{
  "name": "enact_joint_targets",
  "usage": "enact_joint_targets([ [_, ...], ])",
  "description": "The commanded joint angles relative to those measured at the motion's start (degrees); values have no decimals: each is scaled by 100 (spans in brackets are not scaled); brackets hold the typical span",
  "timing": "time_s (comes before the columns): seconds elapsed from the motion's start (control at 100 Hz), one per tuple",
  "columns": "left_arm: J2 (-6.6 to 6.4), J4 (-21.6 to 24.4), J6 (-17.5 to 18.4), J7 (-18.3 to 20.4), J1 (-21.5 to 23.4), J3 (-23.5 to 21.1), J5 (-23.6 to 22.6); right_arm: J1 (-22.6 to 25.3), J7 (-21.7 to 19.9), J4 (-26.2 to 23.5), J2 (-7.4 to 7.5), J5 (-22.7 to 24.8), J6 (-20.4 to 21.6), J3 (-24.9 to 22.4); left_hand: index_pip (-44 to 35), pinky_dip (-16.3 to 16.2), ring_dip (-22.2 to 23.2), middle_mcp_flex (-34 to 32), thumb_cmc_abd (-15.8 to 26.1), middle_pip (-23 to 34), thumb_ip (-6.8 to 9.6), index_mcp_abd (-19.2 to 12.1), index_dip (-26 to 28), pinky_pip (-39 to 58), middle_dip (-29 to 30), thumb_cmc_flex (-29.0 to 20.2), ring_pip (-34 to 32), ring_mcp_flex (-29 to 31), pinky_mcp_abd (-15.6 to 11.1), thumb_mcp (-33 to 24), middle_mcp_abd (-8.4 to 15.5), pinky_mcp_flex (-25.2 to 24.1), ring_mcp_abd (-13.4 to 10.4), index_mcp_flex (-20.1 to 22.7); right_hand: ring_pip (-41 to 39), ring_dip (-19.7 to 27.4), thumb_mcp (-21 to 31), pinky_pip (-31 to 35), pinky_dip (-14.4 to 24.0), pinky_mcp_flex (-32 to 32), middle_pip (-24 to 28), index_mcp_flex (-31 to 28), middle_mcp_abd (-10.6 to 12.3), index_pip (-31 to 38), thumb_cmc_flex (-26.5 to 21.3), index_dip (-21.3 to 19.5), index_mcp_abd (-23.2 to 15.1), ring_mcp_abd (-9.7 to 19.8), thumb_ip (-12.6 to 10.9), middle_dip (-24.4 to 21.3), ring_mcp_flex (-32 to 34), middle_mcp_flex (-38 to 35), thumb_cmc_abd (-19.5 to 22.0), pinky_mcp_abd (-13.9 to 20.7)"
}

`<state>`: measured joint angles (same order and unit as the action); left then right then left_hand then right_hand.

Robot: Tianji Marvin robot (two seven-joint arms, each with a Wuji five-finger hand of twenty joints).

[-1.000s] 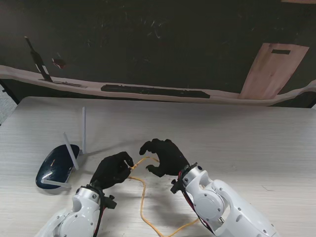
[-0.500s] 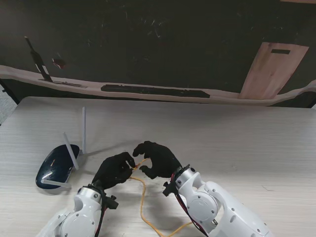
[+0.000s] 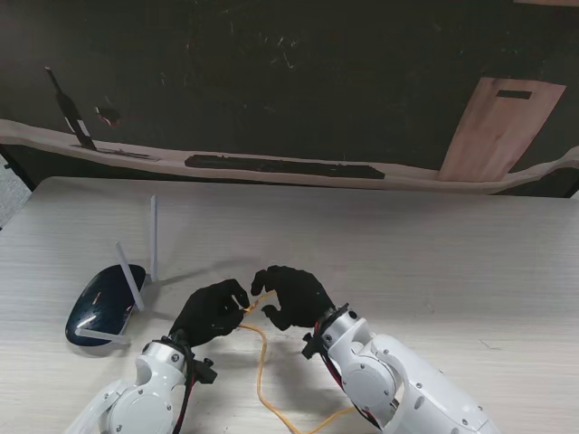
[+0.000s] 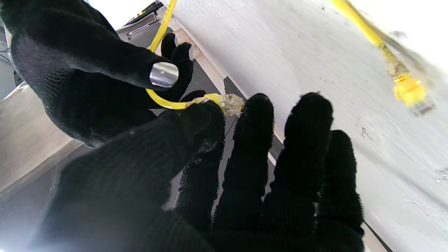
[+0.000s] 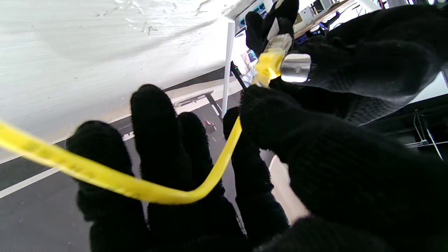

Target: Untangle the Ethernet cable and plug it into the router

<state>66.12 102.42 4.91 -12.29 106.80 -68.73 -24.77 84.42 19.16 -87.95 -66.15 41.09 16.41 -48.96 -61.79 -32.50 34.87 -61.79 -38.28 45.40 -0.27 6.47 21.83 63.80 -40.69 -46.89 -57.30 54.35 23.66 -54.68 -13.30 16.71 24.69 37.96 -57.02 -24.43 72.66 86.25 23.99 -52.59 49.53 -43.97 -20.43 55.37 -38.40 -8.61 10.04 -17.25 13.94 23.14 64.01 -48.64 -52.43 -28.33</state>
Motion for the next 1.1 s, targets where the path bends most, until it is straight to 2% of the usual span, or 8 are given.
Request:
enact_joint_targets([
  [0.0, 10, 37, -40, 66, 20, 17, 30, -1, -26, 22, -15, -33, 50, 30, -330, -172, 76, -6, 149, 115, 496, -80, 129, 167, -128, -409, -121, -32, 49, -302, 177, -65, 132, 154, -177, 110, 112, 348, 67, -241, 70, -137, -141, 348, -199, 290, -166, 85, 239, 34, 226, -194, -243, 178],
  [0.16, 17, 38, -48, 51, 16, 20, 59, -58, 88, 115, -24, 53, 121, 89, -327, -179, 79, -8, 149, 119, 499, -74, 129, 177, -128, -403, -127, -29, 58, -299, 169, -64, 138, 148, -589, 44, 52, 703, 233, -612, 177, -277, -88, 626, -168, 450, -327, 123, 331, -3, 543, -540, -352, 211],
  [0.22, 21, 38, -54, 47, 14, 25, 78, -83, 159, 165, -27, 110, 168, 117, -329, -182, 79, -11, 146, 122, 500, -78, 131, 180, -126, -402, -127, -28, 56, -301, 170, -63, 151, 146, -715, 25, 32, 815, 286, -717, 224, -320, -49, 706, -131, 464, -495, 128, 358, -22, 627, -646, -391, 215],
  [0.37, 31, 36, -67, 21, 10, 45, 119, -150, 417, 309, -76, 169, 249, 198, -337, -187, 84, -2, 153, 137, 497, -59, 141, 185, -137, -408, -138, -26, 60, -302, 166, -67, 149, 129, -716, 76, -25, 718, 276, -628, 231, -517, 88, 931, -67, 569, -829, 31, 442, -113, 641, -911, -504, 48],
  [0.72, 31, 62, -12, 97, 33, 18, 284, -249, 619, 449, -122, 219, 249, 314, -343, -197, 92, 7, 155, 152, 496, -49, 143, 193, -148, -419, -149, -37, 68, -305, 156, -78, 162, 129, -631, 137, 18, 522, 190, -613, 95, -1054, 269, 966, -148, 641, -842, -28, 409, -418, 846, -1495, -427, -141],
  [0.96, 28, 50, 10, 122, 26, 16, 315, -283, 672, 507, -141, 214, 201, 369, -343, -199, 91, 15, 162, 149, 492, -57, 141, 188, -146, -424, -141, -53, 64, -294, 154, -86, 173, 129, -731, 94, 67, 662, 215, -849, 125, -1054, 198, 923, -280, 618, -698, 30, 381, -451, 1022, -1619, -445, -33],
  [1.09, 29, 46, 17, 123, 27, 14, 323, -293, 693, 529, -147, 215, 183, 390, -342, -199, 93, 15, 163, 148, 491, -58, 141, 185, -147, -426, -144, -47, 64, -289, 154, -85, 155, 125, -1046, -62, 91, 816, 245, -1056, 178, -1138, 148, 925, -387, 635, -566, 93, 354, -510, 1031, -1781, -405, 98],
])
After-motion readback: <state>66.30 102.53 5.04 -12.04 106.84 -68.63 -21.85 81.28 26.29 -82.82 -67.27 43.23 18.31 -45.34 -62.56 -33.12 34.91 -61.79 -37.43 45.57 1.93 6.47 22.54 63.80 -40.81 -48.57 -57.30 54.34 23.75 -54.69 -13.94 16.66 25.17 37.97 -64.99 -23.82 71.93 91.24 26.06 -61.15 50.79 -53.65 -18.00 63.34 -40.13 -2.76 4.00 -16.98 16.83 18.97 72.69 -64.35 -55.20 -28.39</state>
